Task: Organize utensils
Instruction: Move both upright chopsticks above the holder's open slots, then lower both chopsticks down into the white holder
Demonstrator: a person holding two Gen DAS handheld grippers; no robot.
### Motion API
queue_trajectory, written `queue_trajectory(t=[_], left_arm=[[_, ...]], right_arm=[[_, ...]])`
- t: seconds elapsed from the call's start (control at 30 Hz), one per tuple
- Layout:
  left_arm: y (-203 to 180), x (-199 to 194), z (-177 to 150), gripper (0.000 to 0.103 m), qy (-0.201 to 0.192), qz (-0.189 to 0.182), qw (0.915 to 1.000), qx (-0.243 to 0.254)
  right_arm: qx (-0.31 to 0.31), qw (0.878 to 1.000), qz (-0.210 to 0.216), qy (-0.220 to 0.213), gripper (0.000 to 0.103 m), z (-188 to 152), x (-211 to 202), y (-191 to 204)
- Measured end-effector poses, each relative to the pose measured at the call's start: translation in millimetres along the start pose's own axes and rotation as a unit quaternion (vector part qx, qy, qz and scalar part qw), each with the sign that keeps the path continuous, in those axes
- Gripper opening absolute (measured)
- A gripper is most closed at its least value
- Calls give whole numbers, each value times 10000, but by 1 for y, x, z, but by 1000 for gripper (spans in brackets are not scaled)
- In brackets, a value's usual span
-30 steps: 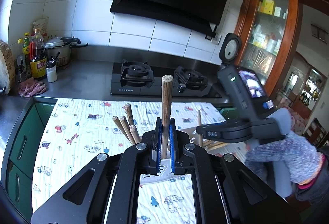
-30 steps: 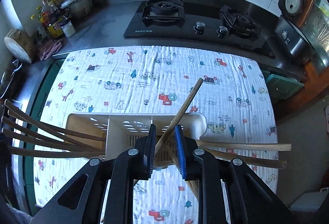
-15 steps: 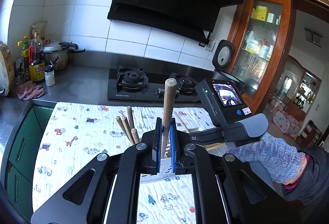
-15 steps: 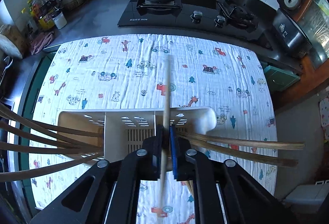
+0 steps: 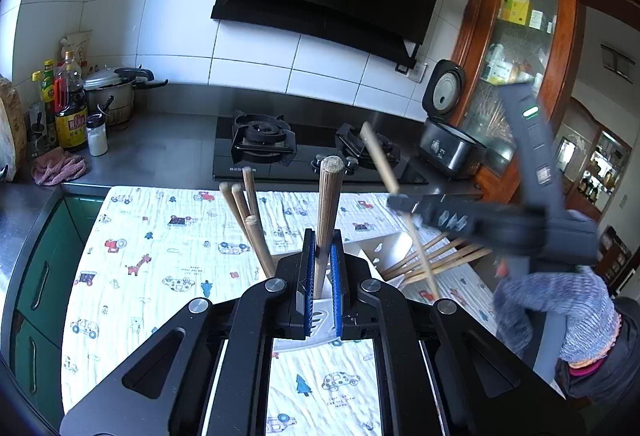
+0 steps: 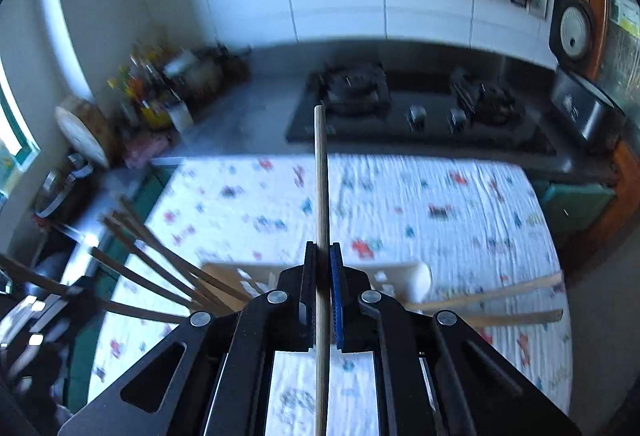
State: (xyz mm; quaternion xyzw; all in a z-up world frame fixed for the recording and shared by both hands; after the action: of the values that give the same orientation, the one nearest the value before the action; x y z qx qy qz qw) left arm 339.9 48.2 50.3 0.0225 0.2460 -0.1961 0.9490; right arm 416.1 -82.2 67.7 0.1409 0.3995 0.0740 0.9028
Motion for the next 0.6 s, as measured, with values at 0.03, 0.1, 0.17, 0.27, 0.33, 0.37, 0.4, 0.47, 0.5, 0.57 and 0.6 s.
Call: queue_trajectory(t=[0.03,0.1,0.17,0.27,0.33,0.37,0.4,0.47,0.5,0.57,0.6], left_arm=[[0,1,-1,7,24,12,10000,1],[0,3,-1,7,46,55,10000,13],[1,5,-1,7,73,77,9999,7],[1,7,-1,7,99,99,9999,-15],[1,8,-1,7,104,94,9999,3],[0,8,-1,7,105,102,9999,31],[0,9,-1,7,105,108,9999,51],[0,9,-1,7,98,88,9999,42],[0,9,-2,7,95,76,9999,42],[0,11,-2,7,109,73,9999,60],[0,12,-3,7,121,74,9999,72]], right_arm=[[-17,9997,90,-212,6,4,-6,1],[-19,9971,344,-683,6,10,-20,1],[-44,9929,585,-1033,7,17,-27,1],[-137,9853,862,-1470,7,24,-33,-1],[-229,9770,1052,-1839,7,28,-37,-1],[-240,9735,1082,-1999,7,28,-37,-3],[-243,9699,1153,-2131,7,29,-36,-4],[-237,9637,1214,-2368,7,28,-35,-8],[-242,9601,1222,-2505,7,27,-34,-10],[-231,9558,1194,-2676,7,25,-34,-13],[-261,9548,1162,-2725,7,23,-31,-13]])
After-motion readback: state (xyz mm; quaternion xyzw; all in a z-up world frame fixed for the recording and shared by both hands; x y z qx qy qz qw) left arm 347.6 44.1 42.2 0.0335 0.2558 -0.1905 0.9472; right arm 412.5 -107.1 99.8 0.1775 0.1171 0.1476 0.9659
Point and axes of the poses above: each gripper's, at about its wrist camera, not at the fingertips, and x roughly the way its jaws point, y to its left, z to its top, the point moved 3 cm from there along x, roughly the way its jaws point, and after that the axes turned 14 degrees about x, right-handed, at the moved point
